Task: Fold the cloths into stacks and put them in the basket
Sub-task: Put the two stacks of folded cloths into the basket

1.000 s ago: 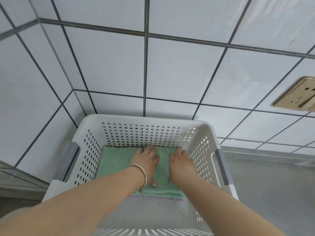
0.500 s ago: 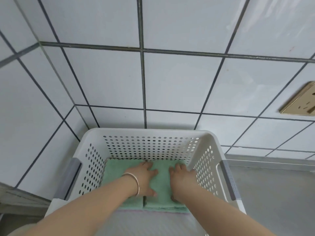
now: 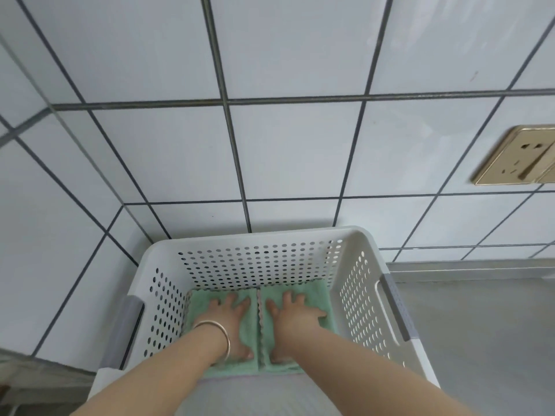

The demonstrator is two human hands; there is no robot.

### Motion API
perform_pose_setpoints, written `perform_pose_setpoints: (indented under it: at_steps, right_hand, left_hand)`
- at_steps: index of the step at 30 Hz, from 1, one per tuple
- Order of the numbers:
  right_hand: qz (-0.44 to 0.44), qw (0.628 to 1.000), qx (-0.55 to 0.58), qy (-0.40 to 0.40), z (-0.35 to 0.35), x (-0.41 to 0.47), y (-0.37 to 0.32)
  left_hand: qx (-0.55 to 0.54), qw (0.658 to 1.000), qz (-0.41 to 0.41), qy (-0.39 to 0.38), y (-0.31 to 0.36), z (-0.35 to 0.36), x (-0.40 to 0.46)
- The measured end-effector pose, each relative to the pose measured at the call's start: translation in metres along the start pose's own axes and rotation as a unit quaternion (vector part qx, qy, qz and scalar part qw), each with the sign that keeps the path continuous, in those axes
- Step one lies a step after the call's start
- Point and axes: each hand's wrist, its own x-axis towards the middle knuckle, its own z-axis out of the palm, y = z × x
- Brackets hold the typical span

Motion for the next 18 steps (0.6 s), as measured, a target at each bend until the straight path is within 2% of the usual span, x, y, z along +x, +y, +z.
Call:
perform_pose_setpoints:
  at_steps: [2,5,6,8,10,11,13,15,18]
  right_hand:
    - [-0.023,1.0,0.016,0.01,-0.023,-0.014,0.004]
    - [-0.065,0.977,0.138,0.151,-0.058,-0.054,0.02]
    - [-0.06,0.954,0.194,0.22,-0.065,-0.071,0.03]
    - [-0.022,0.885,0.258,0.387,-0.07,-0.1,0.053]
    - [0.058,0.804,0.286,0.518,-0.06,-0.115,0.083]
    - [0.103,0.781,0.317,0.528,-0.052,-0.118,0.096]
    - [0.169,0.787,0.392,0.445,-0.035,-0.121,0.11]
    - [0.18,0.784,0.482,0.348,-0.019,-0.12,0.113]
    - [0.173,0.759,0.568,0.268,-0.014,-0.107,0.117]
  left_hand:
    - [-0.015,1.0,0.0,0.009,0.001,-0.022,-0.012]
    - [-0.144,0.984,-0.001,0.108,-0.009,-0.06,-0.051]
    - [-0.204,0.964,-0.011,0.172,-0.015,-0.069,-0.069]
    - [-0.286,0.904,-0.05,0.314,-0.033,-0.074,-0.103]
    - [-0.308,0.862,-0.097,0.391,-0.047,-0.067,-0.123]
    - [-0.313,0.858,-0.117,0.389,-0.052,-0.061,-0.13]
    - [-0.32,0.872,-0.149,0.338,-0.058,-0.045,-0.137]
    - [-0.343,0.871,-0.158,0.313,-0.062,-0.03,-0.138]
    - [-0.424,0.841,-0.164,0.293,-0.07,-0.024,-0.134]
